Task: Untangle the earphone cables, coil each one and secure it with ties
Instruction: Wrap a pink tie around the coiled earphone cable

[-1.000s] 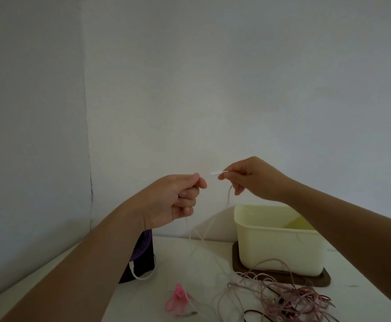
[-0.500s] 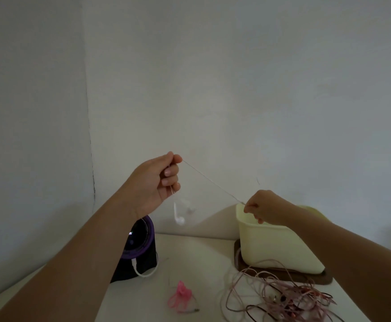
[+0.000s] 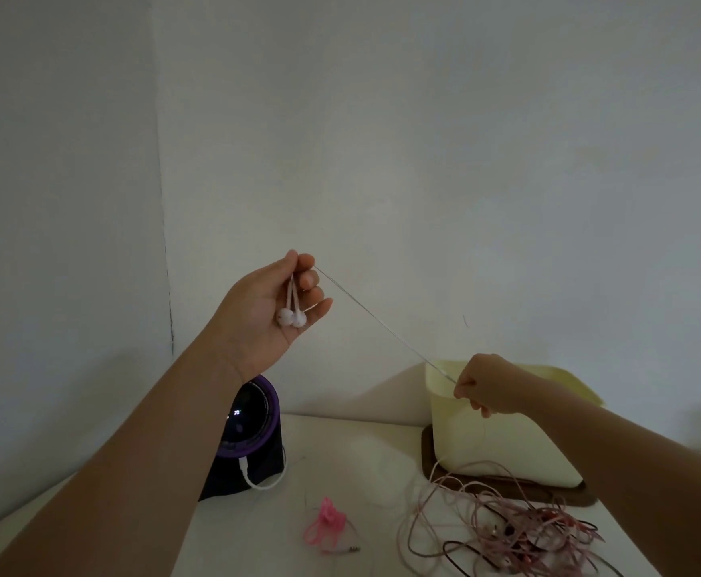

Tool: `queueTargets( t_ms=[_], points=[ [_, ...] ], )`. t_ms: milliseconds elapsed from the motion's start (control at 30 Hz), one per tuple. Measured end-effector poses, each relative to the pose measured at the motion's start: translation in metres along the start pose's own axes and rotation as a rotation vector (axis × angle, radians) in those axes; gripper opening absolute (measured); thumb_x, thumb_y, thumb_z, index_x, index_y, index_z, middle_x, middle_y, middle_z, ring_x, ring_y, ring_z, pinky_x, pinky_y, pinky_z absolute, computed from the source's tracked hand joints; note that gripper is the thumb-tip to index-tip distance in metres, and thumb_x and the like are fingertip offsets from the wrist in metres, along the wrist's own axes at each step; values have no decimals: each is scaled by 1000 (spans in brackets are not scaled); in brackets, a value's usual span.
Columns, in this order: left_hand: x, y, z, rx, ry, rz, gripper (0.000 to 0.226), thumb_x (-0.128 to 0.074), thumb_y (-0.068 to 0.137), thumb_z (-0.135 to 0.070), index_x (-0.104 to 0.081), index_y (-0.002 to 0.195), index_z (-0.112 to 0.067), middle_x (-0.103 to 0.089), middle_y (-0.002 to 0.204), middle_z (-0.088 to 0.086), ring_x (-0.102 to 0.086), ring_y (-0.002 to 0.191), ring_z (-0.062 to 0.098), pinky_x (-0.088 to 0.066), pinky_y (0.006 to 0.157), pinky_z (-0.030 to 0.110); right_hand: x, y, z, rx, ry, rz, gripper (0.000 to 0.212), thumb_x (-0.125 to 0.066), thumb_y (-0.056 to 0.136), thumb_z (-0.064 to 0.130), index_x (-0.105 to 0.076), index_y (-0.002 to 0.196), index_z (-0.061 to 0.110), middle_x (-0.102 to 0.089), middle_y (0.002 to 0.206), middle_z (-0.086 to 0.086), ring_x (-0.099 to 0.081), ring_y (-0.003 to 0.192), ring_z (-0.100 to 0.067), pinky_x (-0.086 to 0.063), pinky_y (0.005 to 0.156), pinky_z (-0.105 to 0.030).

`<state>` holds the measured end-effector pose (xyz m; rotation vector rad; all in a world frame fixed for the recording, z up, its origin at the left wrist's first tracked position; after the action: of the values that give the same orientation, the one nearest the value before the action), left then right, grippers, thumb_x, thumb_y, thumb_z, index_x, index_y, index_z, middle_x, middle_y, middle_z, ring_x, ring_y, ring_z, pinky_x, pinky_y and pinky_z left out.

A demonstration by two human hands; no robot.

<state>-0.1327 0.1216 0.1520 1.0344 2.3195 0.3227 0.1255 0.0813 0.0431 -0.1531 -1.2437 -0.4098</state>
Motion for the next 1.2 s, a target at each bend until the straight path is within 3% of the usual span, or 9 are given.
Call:
queueTargets(
  t_ms=[133,200,300,400,533,633,733,967,1200],
  points=[
    [-8,-2,5,52,7,3,30,-38,100,-26,-57,78,-16,-57,61,-5,-60,54,7,-56,61,21,-14,-10,16,20,-23,153,27,-55,93,13,-63,117,4,-67,93,-4,-67,68,-15,-48,55,-13],
    [-14,-3,15,117,89,23,30,-39,99,-25,-58,77,-15,-58,62,-4,-60,53,8,-55,60,21,-22,-23,33,41,85,303,51,-59,90,6,-46,138,12,-54,131,-10,-64,83,-17,-54,72,-20],
    [-18,-6,29,179,201,53,29,-39,99,-22,-58,79,-13,-60,60,-3,-60,53,9,-55,58,22,5,-37,81,213,411,285,64,-63,85,4,-37,142,19,-42,143,-6,-53,112,-16,-47,94,-29],
    [-26,-9,39,212,209,94,30,-39,99,-21,-58,79,-11,-59,59,-1,-59,52,10,-54,57,23,34,-50,121,366,752,268,61,-61,87,8,-37,141,22,-50,138,-1,-51,120,-12,-38,106,-34],
    [-38,-13,43,229,208,160,34,-39,98,-21,-62,74,-10,-56,59,0,-56,52,11,-54,58,23,45,-59,147,487,869,311,62,-64,79,13,-45,137,18,-62,122,-3,-56,117,-16,-39,105,-38],
    [-43,-18,44,243,213,206,38,-40,97,-23,-66,71,-13,-56,60,-1,-56,53,10,-55,59,24,53,-67,151,544,941,331,23,-58,90,11,-63,112,12,-64,96,-11,-64,90,-18,-50,93,-35],
    [-43,-21,47,268,209,219,32,-40,96,-24,-63,78,-13,-56,59,-2,-55,52,10,-55,60,24,62,-69,144,529,1070,311,19,-56,84,25,-68,91,12,-44,63,1,-46,54,-9,-50,65,-23],
    [-45,-29,79,292,347,322,28,-45,86,-24,-61,96,-4,-63,66,0,-61,55,10,-52,75,26,65,-57,135,526,1021,191,25,-55,82,31,-68,89,11,-40,57,6,-34,50,-7,-41,58,-19],
    [-49,-20,101,273,75,265,27,-46,79,-21,-62,93,-4,-73,81,8,-72,77,19,-58,75,31,23,-32,119,499,1032,210,24,-54,93,25,-66,88,5,-57,68,-6,-49,69,-21,-45,65,-27]
  ],
)
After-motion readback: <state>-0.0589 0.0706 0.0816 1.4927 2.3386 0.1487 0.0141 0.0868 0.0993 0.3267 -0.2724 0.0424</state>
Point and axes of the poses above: each hand's wrist, its own y-axis towards the middle knuckle, its own x-axis out of the back of the hand, z = x × y, the point moved 10 cm from there along y, towards the middle knuckle
